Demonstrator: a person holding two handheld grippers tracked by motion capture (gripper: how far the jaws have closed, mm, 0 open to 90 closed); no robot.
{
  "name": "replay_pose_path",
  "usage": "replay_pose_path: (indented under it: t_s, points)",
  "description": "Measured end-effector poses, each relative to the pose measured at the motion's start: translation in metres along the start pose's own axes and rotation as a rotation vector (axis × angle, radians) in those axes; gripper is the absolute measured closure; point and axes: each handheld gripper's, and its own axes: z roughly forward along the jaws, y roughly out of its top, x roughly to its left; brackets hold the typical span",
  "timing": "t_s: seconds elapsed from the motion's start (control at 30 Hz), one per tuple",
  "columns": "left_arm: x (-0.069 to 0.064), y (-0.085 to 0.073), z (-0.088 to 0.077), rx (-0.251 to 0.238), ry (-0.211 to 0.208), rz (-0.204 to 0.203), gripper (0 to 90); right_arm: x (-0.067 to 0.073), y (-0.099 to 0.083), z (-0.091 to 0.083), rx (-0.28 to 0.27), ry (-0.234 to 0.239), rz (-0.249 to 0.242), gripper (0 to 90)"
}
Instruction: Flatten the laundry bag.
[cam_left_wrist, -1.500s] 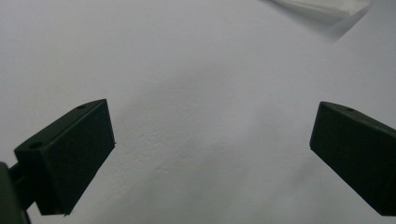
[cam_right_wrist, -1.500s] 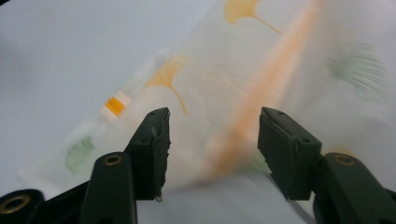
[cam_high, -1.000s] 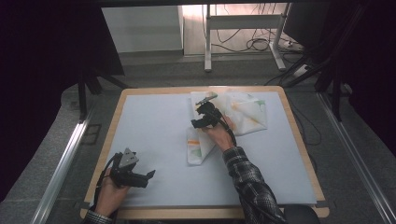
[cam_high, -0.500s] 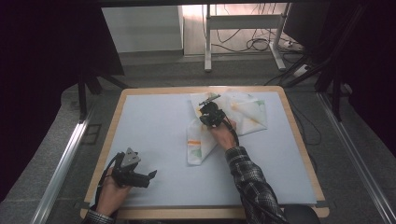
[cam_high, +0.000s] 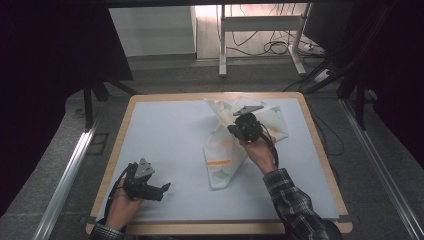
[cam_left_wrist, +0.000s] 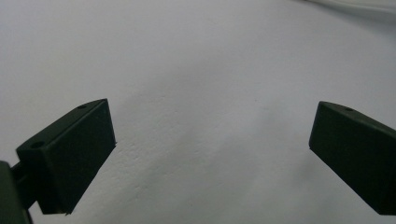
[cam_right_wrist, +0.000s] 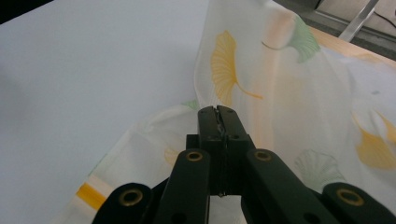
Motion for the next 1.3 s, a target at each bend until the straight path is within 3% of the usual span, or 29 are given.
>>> replay_pose_path:
  t_s: [0.13,0.17,0.23,0.4,0.47,0.6,0.63,0.67,0.73,0.83,0.87,0.9,0.93,0.97,1.0,1.1,1.13,1.17,1.2,1.3]
  points:
    - [-0.001,0.001,0.001,0.0,-0.006,0.001,0.0,-0.003,-0.018,-0.028,-0.018,-0.001,0.021,89.5]
    - [-0.001,0.001,0.001,0.0,-0.007,0.001,0.1,-0.006,-0.031,-0.042,-0.018,0.002,0.039,89.6]
    - [-0.002,0.001,0.001,0.003,-0.006,0.003,0.1,-0.007,-0.035,-0.047,-0.017,0.0,0.044,89.6]
    - [-0.002,0.001,0.002,0.009,-0.005,0.006,0.0,-0.013,-0.072,-0.078,-0.004,0.0,0.088,89.5]
    - [-0.002,0.001,0.002,0.012,-0.005,0.008,0.1,-0.014,-0.077,-0.081,-0.006,0.005,0.097,89.5]
    - [-0.003,0.001,0.003,0.015,-0.003,0.009,0.1,-0.015,-0.109,-0.105,-0.004,0.018,0.14,88.3]
    - [-0.003,0.001,0.003,0.015,-0.003,0.009,0.0,-0.015,-0.109,-0.105,-0.004,0.018,0.14,88.3]
    - [-0.003,0.001,0.002,0.015,-0.002,0.008,0.0,-0.015,-0.116,-0.11,-0.004,0.023,0.151,87.0]
    - [-0.003,0.001,0.002,0.015,-0.003,0.007,0.0,-0.015,-0.137,-0.129,0.015,0.034,0.187,71.4]
    - [-0.002,0.002,0.003,0.015,-0.007,0.004,0.1,-0.014,-0.151,-0.144,0.024,0.028,0.195,68.0]
    - [-0.003,0.002,0.003,0.015,-0.014,-0.002,0.1,-0.015,-0.165,-0.159,0.034,0.011,0.193,63.9]
    - [-0.003,0.002,0.003,0.015,-0.014,-0.002,0.1,-0.015,-0.165,-0.159,0.034,0.011,0.193,63.9]
    - [-0.003,0.003,0.003,0.012,-0.031,-0.015,0.3,-0.016,-0.18,-0.173,0.05,-0.028,0.176,61.5]
    - [-0.003,0.003,0.003,0.012,-0.031,-0.015,0.3,-0.016,-0.18,-0.173,0.05,-0.028,0.176,61.5]
    - [-0.004,0.004,0.003,0.008,-0.037,-0.017,0.3,-0.022,-0.196,-0.185,0.07,-0.065,0.183,60.5]
    - [-0.006,0.007,0.004,0.012,-0.045,-0.013,0.2,-0.031,-0.211,-0.195,0.075,-0.088,0.224,59.6]
    - [-0.009,0.009,0.005,0.013,-0.05,-0.008,0.0,-0.04,-0.224,-0.205,0.081,-0.114,0.255,58.7]
    - [-0.009,0.009,0.005,0.013,-0.05,-0.008,0.0,-0.04,-0.224,-0.205,0.081,-0.114,0.255,58.7]
    - [-0.01,0.01,0.006,0.012,-0.054,0.001,0.0,-0.049,-0.234,-0.215,0.09,-0.154,0.274,58.2]
    - [-0.013,0.012,0.006,0.012,-0.061,0.014,0.0,-0.057,-0.24,-0.227,0.079,-0.187,0.299,57.8]
